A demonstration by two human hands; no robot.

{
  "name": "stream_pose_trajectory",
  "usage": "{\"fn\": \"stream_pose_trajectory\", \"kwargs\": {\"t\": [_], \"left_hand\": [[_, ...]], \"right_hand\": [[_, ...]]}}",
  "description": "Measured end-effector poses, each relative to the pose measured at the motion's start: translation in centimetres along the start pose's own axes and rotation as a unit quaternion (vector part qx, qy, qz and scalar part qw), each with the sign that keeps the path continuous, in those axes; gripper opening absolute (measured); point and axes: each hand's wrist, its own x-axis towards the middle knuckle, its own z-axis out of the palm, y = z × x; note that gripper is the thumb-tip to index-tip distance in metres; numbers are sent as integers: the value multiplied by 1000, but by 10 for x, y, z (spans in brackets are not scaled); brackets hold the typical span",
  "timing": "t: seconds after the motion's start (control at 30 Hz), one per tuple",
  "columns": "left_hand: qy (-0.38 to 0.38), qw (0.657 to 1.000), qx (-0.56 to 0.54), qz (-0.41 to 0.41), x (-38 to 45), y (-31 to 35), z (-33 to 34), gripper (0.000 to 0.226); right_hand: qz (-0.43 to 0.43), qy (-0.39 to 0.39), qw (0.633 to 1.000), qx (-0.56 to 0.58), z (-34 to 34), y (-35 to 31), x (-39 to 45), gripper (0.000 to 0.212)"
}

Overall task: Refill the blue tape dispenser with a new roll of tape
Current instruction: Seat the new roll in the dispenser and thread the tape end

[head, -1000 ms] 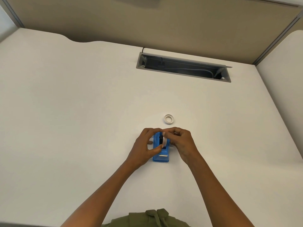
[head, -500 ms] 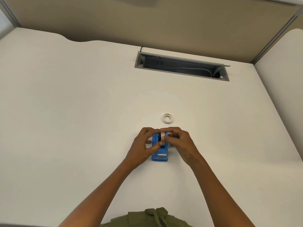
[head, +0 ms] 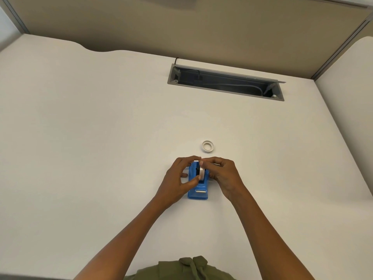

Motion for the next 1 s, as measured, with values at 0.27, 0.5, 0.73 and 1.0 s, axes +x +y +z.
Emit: {"fn": "stream_pose_trajectory", "kwargs": {"t": [0.27,0.5,0.73,1.0], "left_hand": [[3,1000,3,1,1,-1,1,47],[-11,1000,23,4,0,-2,0,41],[-27,999,27,-7,2,-1,-2,43],[-23,999,33,-14,1,0,-1,43]], "right_hand": [[1,-4,1000,-3,-1,-5,-2,19],[-47,-62,993,-91,-17,-9,-6,31],[-28,-114,986,-121,-24,-22,4,28],[3,-149,977,-154,-25,-36,10,24]]}}
